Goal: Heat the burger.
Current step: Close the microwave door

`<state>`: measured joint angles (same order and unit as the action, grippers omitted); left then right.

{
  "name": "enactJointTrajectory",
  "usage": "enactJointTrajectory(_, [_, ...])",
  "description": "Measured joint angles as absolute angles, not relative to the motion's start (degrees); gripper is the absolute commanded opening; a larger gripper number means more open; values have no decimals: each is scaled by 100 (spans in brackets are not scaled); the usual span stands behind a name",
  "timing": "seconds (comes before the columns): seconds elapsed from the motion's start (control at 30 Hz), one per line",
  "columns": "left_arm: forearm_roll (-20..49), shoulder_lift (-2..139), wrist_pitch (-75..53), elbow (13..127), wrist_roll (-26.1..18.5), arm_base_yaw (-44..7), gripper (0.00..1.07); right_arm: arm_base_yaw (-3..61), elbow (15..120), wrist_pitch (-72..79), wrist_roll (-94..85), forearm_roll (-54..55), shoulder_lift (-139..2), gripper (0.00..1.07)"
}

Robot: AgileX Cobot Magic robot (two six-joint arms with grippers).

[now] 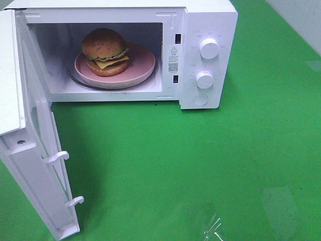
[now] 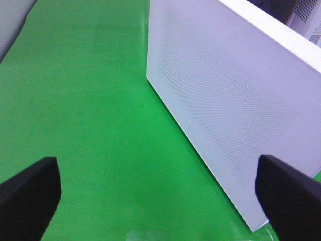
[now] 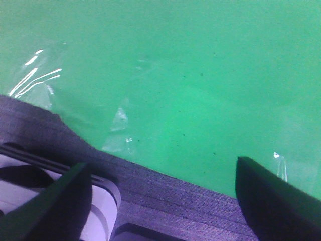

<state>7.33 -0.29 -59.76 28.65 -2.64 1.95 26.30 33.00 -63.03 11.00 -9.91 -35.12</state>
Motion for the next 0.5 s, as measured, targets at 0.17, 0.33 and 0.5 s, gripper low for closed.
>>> enactJointTrajectory(0.17, [733,-29,-5976,2865,-264,195,97,1776,3151,-6240,957,-991,-2550,76])
enactJointTrajectory(0.33, [733,-29,-5976,2865,-264,195,97,1272,3134,-6211,957,-991,-1805,76])
enactJointTrajectory(0.5, [733,-29,-5976,2865,-264,195,97,1026,3134,-6148,957,-985,-1283,76])
